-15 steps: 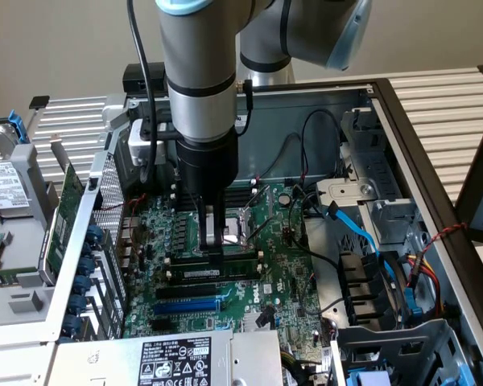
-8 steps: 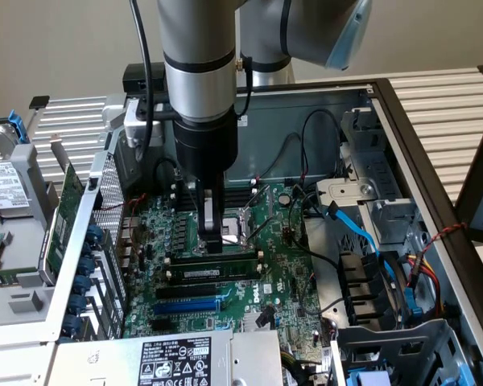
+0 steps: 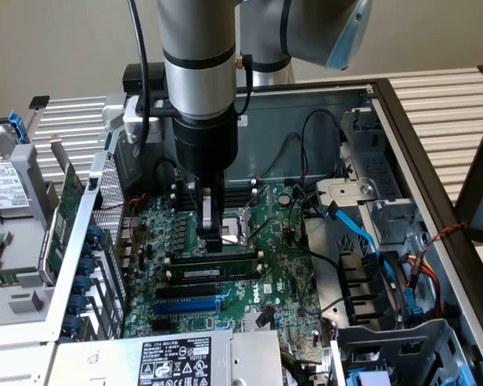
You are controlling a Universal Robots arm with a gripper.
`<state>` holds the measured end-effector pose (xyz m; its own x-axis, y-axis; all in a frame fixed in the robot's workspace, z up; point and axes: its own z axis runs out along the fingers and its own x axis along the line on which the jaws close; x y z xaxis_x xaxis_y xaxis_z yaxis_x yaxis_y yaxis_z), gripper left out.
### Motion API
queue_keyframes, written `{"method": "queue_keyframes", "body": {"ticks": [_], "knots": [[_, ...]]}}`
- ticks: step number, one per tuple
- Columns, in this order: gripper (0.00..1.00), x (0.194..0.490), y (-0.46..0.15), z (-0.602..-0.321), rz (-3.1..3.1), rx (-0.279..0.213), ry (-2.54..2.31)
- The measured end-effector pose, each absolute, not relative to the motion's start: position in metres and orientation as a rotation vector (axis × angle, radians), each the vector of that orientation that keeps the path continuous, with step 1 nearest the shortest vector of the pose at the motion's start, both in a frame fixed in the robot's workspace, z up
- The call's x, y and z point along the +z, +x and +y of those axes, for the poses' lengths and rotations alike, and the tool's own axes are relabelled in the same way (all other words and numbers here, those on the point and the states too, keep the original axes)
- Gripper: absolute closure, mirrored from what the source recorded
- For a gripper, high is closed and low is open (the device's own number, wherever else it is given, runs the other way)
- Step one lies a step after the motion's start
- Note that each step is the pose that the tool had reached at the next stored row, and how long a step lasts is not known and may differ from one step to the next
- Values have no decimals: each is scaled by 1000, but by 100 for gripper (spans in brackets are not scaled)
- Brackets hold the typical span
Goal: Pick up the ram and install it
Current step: 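Press down the ram until it locks into place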
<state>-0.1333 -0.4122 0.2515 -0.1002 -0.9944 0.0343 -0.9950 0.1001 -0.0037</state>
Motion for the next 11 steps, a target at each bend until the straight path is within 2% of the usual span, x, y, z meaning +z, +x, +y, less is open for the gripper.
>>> {"method": "queue_keyframes", "body": {"ticks": [11], "knots": [[90,251,-133,-412,-2470,37,1901]]}}
